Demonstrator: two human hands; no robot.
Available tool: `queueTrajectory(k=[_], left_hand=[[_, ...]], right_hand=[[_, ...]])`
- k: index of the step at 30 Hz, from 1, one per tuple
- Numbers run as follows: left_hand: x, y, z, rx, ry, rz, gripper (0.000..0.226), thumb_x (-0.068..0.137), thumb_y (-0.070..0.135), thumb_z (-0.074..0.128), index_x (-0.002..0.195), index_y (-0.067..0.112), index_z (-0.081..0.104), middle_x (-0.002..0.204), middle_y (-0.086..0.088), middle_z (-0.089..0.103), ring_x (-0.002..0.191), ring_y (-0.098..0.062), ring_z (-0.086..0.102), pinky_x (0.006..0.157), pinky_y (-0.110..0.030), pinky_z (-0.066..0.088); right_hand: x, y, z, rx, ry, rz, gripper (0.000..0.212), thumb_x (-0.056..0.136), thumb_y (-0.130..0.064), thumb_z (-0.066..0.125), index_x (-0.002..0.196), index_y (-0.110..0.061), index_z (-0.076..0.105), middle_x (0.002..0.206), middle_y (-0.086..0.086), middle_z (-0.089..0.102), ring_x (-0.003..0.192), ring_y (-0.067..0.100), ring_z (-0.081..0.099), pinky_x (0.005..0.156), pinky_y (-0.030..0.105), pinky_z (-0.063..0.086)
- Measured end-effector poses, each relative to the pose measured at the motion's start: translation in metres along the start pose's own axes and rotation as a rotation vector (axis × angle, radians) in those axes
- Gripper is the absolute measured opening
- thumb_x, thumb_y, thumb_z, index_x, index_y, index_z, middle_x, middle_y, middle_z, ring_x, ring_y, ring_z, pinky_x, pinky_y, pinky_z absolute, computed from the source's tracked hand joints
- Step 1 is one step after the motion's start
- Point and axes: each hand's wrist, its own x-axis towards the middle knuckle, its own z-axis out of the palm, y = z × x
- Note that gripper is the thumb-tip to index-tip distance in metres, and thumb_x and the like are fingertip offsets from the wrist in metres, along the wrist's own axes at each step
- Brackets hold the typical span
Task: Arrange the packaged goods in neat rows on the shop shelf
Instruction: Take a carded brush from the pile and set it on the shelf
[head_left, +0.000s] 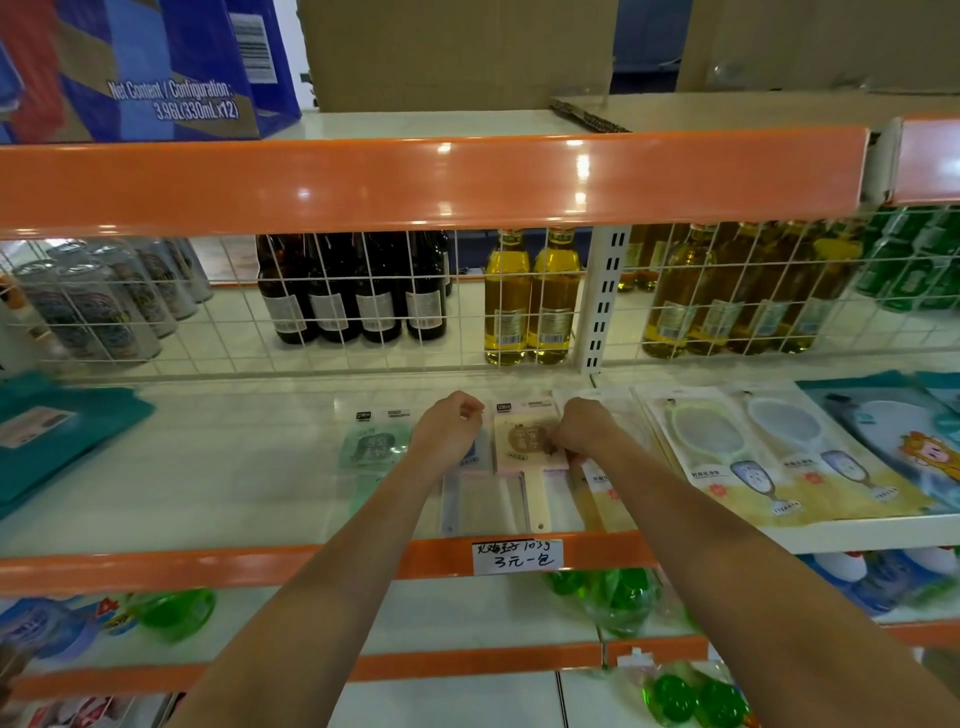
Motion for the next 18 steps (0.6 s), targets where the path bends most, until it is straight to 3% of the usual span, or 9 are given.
queueTrajectory(k=[2,4,6,11,16,18], left_hand=[[0.0,-0.001,0.0,0.01,0.0,0.001,0.023,0.097,0.023,0.046,0.117,0.02,0.059,0.12,0.002,0.061,0.108,-0.015,0.056,0.086,-0.027,0.043],[0.0,-0.001,0.0,0.011,0.003,-0.003,0.022,0.097,0.023,0.047,0.116,0.02,0.059,0.119,0.002,0.061,0.107,-0.014,0.056,0.084,-0.025,0.042],[-0.001,-0.002,-0.001,0.012,0.001,-0.007,0.022,0.097,0.023,0.047,0.115,0.02,0.059,0.119,0.002,0.061,0.107,-0.014,0.056,0.082,-0.024,0.042],[-0.002,-0.003,-0.003,0.029,-0.007,0.007,0.022,0.097,0.021,0.047,0.116,0.018,0.059,0.121,0.001,0.06,0.108,-0.014,0.055,0.081,-0.023,0.04],[-0.005,-0.003,-0.004,0.081,-0.033,0.034,0.025,0.099,0.022,0.045,0.12,0.018,0.058,0.122,-0.001,0.06,0.109,-0.016,0.055,0.086,-0.027,0.044],[-0.006,-0.003,-0.003,0.12,-0.048,0.06,0.026,0.098,0.021,0.045,0.12,0.018,0.058,0.122,-0.002,0.06,0.11,-0.017,0.056,0.088,-0.029,0.045]], right_hand=[[0.0,-0.001,0.002,-0.039,-0.002,-0.017,0.032,0.09,-0.016,0.057,0.062,-0.012,0.042,0.098,0.017,0.07,0.059,0.02,0.058,0.053,0.019,0.043],[-0.001,-0.003,0.004,-0.09,0.003,-0.033,0.034,0.09,-0.016,0.057,0.061,-0.012,0.04,0.103,0.016,0.069,0.083,0.025,0.066,0.056,0.022,0.045],[-0.001,-0.005,0.006,-0.12,0.01,-0.044,0.033,0.09,-0.016,0.056,0.062,-0.012,0.04,0.103,0.015,0.069,0.094,0.027,0.067,0.055,0.022,0.044],[-0.005,-0.01,0.007,-0.23,0.04,-0.067,0.031,0.09,-0.011,0.052,0.062,-0.012,0.039,0.103,0.015,0.069,0.094,0.028,0.067,0.075,0.03,0.052],[-0.006,-0.014,0.007,-0.274,0.041,-0.068,0.022,0.091,-0.009,0.05,0.069,-0.008,0.048,0.105,0.014,0.067,0.096,0.028,0.066,0.071,0.029,0.049],[-0.007,-0.014,0.005,-0.314,0.057,-0.068,0.012,0.091,-0.011,0.05,0.085,-0.005,0.059,0.106,0.012,0.067,0.096,0.026,0.065,0.07,0.028,0.047]])
